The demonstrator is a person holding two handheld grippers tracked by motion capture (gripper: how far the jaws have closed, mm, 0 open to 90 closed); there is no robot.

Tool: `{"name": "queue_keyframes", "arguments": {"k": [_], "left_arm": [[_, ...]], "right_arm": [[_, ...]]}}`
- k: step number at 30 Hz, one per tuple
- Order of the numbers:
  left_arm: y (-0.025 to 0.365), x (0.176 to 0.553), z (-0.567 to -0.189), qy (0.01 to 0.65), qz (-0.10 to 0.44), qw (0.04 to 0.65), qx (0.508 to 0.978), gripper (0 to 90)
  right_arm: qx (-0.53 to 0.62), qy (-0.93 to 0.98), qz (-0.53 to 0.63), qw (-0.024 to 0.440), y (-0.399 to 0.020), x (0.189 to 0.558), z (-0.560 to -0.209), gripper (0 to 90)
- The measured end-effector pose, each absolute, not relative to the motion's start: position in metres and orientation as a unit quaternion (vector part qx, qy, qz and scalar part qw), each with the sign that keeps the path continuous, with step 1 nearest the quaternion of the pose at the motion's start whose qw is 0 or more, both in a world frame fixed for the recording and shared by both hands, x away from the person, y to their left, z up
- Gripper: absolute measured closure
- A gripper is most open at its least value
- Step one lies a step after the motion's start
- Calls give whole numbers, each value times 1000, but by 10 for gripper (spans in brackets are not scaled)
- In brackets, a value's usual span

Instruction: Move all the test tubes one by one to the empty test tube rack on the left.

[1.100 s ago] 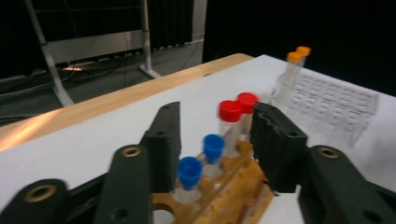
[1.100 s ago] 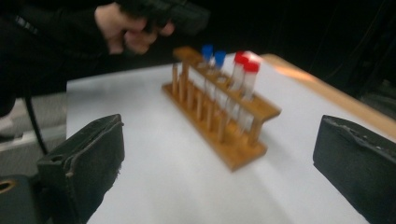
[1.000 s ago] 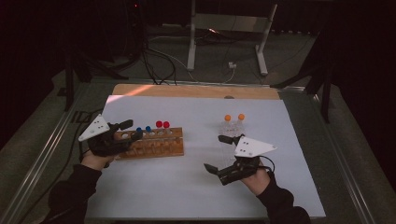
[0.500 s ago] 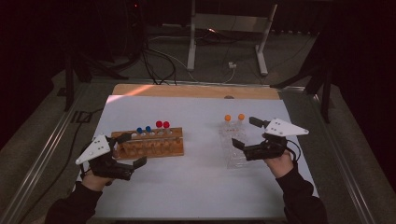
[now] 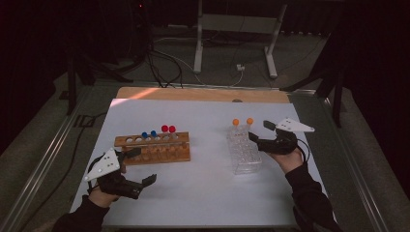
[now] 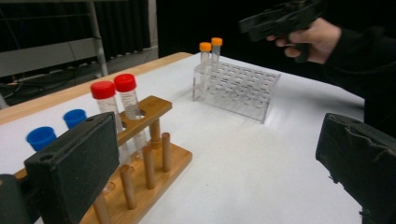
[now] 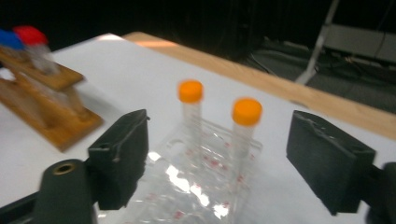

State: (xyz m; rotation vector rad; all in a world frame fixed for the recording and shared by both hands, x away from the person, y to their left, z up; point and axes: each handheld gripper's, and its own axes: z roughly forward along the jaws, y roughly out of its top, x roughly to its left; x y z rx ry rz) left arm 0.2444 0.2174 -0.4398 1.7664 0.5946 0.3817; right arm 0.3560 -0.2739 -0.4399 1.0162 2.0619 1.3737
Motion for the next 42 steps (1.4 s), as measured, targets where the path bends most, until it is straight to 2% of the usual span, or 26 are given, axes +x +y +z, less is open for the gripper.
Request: {"name": "queue_keyframes", "arguments": {"k": [2,5,12,24,28,42], "left_arm": [[217,244,-440,254,162,581,756,5],[218,244,-439,253,162,583,755,5],[217,244,-439,247,156,586,756,5],[218,245,-440,248,154,584,757,5],[218,246,-441,249,151,585,757,5],[216,246,-433,244,145,590,756,6]], "right_arm": [[375,753,492,224,-274,363,-447,336],[390,754,478,225,-274,374,-456,449],[396,767,450,228,-271,392,-471,595],[385,774,452,219,-263,404,-477,736],[382,772,453,230,-261,402,-474,744],[350,760,483,260,-262,385,-415,750]]}}
